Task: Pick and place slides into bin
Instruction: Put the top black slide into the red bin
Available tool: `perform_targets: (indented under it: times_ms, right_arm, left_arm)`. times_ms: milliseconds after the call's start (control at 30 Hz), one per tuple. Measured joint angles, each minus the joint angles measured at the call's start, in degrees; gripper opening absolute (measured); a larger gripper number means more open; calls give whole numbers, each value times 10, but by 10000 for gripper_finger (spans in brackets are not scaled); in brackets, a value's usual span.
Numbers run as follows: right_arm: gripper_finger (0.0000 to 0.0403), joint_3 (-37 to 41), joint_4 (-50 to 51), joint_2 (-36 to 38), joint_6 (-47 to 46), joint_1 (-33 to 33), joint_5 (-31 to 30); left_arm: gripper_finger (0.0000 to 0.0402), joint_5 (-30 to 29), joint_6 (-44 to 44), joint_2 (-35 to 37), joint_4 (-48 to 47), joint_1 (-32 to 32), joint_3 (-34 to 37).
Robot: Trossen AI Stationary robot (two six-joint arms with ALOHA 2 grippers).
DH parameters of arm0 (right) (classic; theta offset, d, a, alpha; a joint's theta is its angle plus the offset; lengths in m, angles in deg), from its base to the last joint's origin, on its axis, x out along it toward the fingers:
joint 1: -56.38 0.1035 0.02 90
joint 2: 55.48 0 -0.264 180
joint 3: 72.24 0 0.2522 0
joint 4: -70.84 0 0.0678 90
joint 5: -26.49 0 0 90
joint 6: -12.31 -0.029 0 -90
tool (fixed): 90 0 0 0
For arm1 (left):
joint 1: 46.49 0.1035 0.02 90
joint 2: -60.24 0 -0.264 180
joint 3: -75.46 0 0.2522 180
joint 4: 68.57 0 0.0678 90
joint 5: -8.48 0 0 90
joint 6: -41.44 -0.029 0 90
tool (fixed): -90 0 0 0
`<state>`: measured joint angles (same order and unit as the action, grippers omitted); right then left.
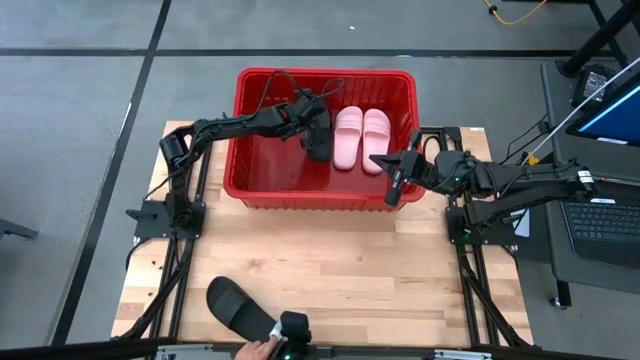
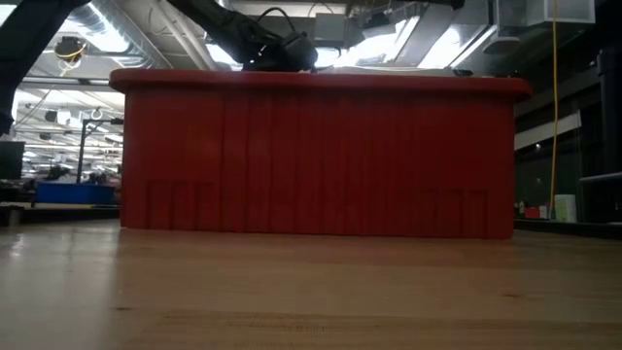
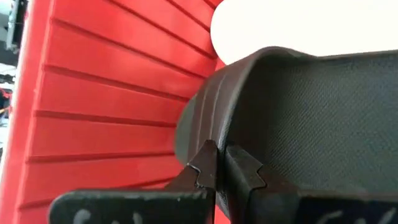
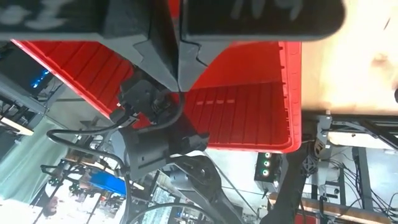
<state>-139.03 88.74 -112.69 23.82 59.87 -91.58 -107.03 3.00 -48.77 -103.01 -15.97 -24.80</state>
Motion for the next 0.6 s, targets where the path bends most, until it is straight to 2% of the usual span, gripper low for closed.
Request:
perform_targets:
  times_ms: [233,600]
  right_arm:
    - [4,0,-3,0,-10,0,1]
    - [4,0,-44,0,-7,0,1]
  left_arm:
    - [4,2,13,0,6,0,31]
    - [4,-2,17,0,180,-1,128]
